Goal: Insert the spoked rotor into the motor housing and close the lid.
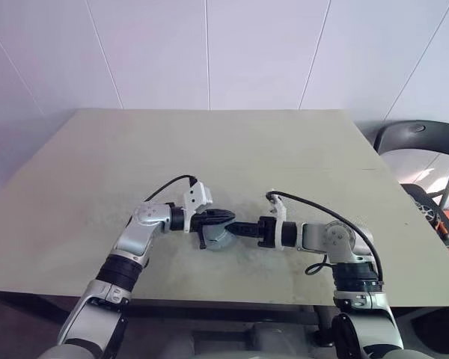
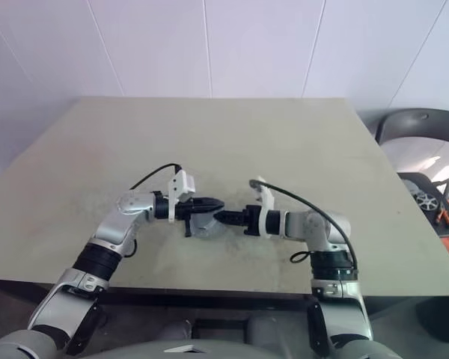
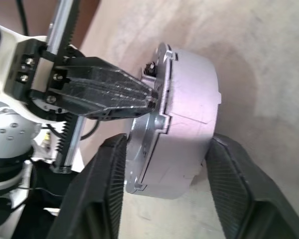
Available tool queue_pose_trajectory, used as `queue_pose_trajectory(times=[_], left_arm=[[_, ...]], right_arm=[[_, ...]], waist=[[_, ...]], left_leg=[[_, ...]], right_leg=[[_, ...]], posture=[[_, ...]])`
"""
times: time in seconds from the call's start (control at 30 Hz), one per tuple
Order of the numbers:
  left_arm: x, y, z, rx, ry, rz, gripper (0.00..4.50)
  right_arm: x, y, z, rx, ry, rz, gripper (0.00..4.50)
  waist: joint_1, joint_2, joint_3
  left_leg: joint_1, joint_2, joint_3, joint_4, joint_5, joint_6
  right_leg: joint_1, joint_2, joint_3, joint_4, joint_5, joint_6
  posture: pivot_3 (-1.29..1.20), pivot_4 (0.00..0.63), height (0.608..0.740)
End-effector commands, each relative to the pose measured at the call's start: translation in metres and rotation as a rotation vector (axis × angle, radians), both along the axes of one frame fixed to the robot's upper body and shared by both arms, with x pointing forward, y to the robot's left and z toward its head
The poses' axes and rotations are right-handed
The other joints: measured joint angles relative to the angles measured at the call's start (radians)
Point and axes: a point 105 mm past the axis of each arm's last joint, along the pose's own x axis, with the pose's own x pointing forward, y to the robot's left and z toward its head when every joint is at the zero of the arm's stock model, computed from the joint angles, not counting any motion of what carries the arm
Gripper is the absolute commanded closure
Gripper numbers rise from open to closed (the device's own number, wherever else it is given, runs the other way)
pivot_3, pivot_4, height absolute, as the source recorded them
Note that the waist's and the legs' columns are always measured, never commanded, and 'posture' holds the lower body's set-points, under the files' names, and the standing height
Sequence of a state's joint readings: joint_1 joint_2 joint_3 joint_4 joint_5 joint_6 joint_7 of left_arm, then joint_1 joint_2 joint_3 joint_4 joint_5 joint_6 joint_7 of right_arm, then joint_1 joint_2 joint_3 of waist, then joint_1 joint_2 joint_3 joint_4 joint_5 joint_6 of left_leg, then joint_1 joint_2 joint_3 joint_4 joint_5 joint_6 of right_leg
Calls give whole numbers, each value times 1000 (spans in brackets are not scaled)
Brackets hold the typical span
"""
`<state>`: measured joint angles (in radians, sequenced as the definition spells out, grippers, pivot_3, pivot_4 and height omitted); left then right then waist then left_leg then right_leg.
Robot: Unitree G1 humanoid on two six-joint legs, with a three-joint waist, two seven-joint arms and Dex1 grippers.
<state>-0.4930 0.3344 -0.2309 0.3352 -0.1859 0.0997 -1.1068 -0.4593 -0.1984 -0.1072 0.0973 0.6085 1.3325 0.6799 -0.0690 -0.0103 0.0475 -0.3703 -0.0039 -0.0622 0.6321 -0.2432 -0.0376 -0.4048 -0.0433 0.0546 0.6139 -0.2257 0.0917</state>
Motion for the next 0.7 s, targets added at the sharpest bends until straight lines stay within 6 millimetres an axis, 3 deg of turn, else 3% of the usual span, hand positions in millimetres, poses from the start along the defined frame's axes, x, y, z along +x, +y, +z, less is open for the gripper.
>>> queue_pose_trajectory(times=[0.03, 0.13, 0.2, 0.37, 0.5, 0.7], left_arm=[[-6, 0, -24, 67, 77, -1, 4500], [-6, 0, -24, 66, 75, -3, 4500], [-6, 0, -24, 66, 74, -3, 4500], [-1, 1, -20, 57, 47, 20, 4500], [28, 3, 13, -119, -7, 177, 4500], [46, 12, 46, -295, -27, 293, 4500]], right_arm=[[-2, 19, 30, 91, -101, 82, 2680], [0, 18, 31, 96, -103, 70, 2680], [0, 18, 31, 98, -104, 67, 3043], [0, 18, 28, 70, -116, 68, 3142], [2, 18, 25, 71, -107, 50, 3142], [4, 18, 25, 64, -112, 43, 3187]], waist=[[-1, 1, 0], [-1, 1, 0], [0, 1, 0], [-1, 1, 0], [0, 1, 0], [-1, 0, 1]], left_leg=[[-1, 0, 0, 0, 0, 0], [-1, 0, 0, 1, 0, 0], [-1, 0, 0, 1, 0, 0], [-1, 0, 0, 0, 0, 0], [-1, 0, 0, 1, 0, 0], [-2, 0, 0, -1, 0, 0]], right_leg=[[-1, 0, 0, 0, 0, 0], [0, 0, 0, 0, 0, 0], [0, 0, 0, 0, 0, 0], [-1, 0, 0, 0, 0, 0], [0, 0, 0, 0, 0, 0], [-3, 1, 0, 0, 0, 0]], posture=[[0, 0, 740], [0, 0, 740], [0, 0, 740], [0, 0, 740], [0, 0, 740], [0, 0, 740]])
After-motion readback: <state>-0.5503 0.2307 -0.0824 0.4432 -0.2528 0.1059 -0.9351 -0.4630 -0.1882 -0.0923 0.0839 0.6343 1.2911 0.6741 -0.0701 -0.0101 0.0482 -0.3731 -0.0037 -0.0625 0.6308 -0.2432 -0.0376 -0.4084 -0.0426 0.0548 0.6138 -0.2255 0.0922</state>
